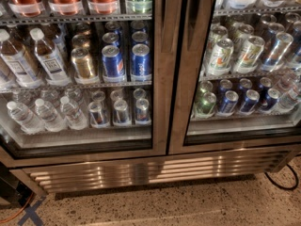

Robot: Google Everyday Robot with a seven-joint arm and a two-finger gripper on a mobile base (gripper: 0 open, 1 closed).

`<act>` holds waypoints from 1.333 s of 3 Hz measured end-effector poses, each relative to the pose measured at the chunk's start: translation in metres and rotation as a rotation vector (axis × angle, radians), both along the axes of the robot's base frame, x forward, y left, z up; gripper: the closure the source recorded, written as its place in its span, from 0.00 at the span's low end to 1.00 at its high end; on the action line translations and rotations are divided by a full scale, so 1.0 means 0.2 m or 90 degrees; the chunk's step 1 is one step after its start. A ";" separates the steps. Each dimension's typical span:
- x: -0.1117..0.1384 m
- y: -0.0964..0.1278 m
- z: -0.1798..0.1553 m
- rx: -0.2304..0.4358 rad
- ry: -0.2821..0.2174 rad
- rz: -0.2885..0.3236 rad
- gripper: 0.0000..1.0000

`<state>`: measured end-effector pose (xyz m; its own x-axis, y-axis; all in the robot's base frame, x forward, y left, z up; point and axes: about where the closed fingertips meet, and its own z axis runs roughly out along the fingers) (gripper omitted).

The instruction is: Open right fridge door

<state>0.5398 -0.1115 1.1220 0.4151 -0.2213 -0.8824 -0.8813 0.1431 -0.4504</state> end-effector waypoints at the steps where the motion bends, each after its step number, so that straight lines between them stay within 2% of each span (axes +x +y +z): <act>1: 0.00 0.00 0.00 -0.003 -0.001 -0.005 1.00; 2: 0.00 0.00 0.01 -0.012 -0.016 -0.015 1.00; 4: 0.01 -0.01 0.01 -0.017 -0.017 -0.020 1.00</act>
Offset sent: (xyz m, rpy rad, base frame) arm -0.2339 0.0153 0.0536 -0.4857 -0.1594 -0.6127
